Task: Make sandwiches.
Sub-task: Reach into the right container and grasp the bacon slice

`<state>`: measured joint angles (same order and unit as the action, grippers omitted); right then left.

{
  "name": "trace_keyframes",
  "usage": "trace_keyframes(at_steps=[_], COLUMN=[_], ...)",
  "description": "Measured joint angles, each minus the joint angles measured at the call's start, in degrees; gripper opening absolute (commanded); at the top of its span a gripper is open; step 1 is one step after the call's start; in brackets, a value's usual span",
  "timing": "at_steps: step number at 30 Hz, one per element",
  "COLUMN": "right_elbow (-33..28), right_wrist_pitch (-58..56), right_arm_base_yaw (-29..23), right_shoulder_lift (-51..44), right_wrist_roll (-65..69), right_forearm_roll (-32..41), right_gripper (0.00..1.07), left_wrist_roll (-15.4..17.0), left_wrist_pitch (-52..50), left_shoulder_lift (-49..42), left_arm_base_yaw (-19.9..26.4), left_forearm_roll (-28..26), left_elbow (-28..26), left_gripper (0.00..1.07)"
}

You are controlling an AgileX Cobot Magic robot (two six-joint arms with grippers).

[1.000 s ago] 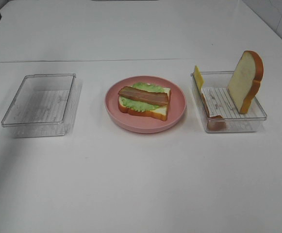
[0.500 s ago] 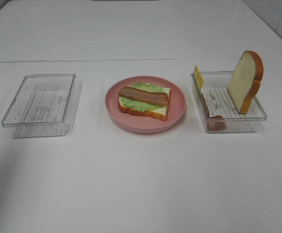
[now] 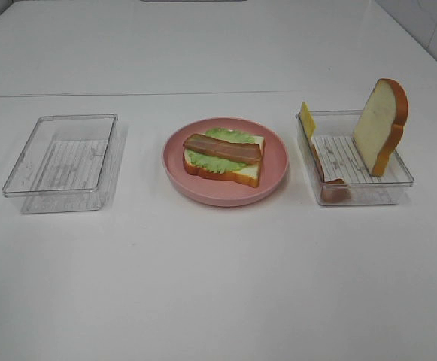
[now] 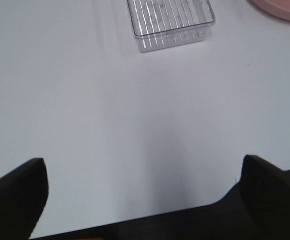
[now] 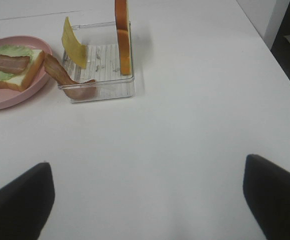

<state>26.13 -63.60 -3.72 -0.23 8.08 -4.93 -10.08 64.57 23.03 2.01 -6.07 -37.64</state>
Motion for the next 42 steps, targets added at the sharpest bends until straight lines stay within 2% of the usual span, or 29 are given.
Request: trace_keyframes(at_steps=[1, 2, 8, 13, 18, 29, 42], right_elbow=[0.0, 0.0, 0.0, 0.0, 0.0, 0.0, 0.0], right_wrist_pitch=[0.0, 0.0, 0.0, 0.0, 0.0, 0.0, 0.0], right_arm_base_yaw=[0.0, 0.0, 0.0, 0.0, 0.0, 0.0, 0.0], right_shoulder_lift=[0.0, 0.0, 0.0, 0.0, 0.0, 0.0, 0.06], right_wrist_roll=[0.0, 0.0, 0.0, 0.0, 0.0, 0.0, 0.0], right_forearm_roll=[0.0, 0.0, 0.0, 0.0, 0.0, 0.0, -0.63], right_gripper=[0.96, 0.96, 0.96, 0.96, 0.96, 0.96, 0.96], left_wrist_roll=[0.0, 0.0, 0.0, 0.92, 3.27, 5.16, 5.5], left_wrist_pitch=[0.0, 0.06, -0.06, -1.83, -1.83, -2.35, -2.52], left_shoulder_lift=[0.0, -4.87, -15.76, -21.94, -23.32, -23.38, -23.38], left_arm_base_yaw=[0.0, 0.0, 0.0, 0.0, 0.0, 0.0, 0.0], left_forearm_roll=[0.0, -0.4, -1.95, -2.06, -1.09, -0.46, -0.4], left_elbow=[0.0, 1.95, 6.82, 7.62, 7.79, 7.79, 7.79], left_gripper=[0.98, 0.98, 0.98, 0.98, 0.98, 0.98, 0.98])
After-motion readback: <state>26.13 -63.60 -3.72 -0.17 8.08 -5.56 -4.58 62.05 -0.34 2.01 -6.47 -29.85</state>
